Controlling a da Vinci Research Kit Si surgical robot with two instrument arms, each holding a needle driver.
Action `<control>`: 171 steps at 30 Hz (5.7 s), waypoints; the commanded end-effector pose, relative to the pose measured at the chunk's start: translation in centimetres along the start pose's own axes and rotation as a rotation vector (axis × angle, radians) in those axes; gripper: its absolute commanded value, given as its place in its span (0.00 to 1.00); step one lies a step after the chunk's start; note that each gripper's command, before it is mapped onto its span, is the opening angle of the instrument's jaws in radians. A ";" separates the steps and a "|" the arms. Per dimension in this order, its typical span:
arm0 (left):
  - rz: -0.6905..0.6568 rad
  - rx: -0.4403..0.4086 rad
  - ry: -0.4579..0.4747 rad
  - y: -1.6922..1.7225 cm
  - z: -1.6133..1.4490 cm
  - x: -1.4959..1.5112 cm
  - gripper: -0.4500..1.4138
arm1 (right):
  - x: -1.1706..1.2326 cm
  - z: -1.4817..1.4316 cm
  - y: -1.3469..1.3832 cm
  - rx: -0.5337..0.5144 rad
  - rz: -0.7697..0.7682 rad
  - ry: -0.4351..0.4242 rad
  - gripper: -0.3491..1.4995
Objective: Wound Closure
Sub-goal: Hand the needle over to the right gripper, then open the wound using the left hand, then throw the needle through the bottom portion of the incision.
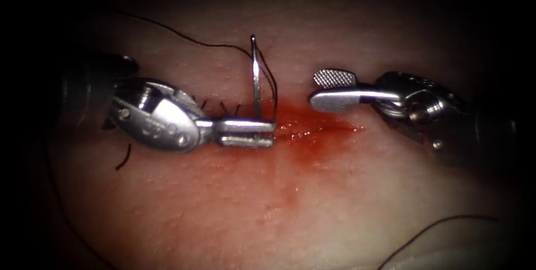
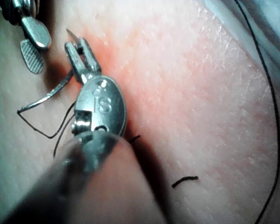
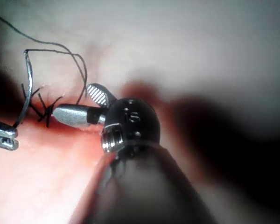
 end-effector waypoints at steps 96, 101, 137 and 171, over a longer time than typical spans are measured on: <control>-0.461 -0.422 -0.627 0.09 0.30 -1.17 0.00 | -0.13 0.30 -0.10 0.137 -0.313 0.159 0.00; -0.489 -0.448 -0.662 0.05 0.26 -1.34 0.00 | -0.13 0.30 -0.11 0.140 -0.336 0.160 0.00; -0.609 -0.691 -0.812 0.37 0.22 -1.67 0.17 | 0.04 0.85 0.43 -0.009 -0.842 0.264 0.00; -0.658 -0.658 -0.849 0.36 0.21 -1.56 0.43 | -0.36 1.08 0.38 -0.075 -1.168 0.257 0.00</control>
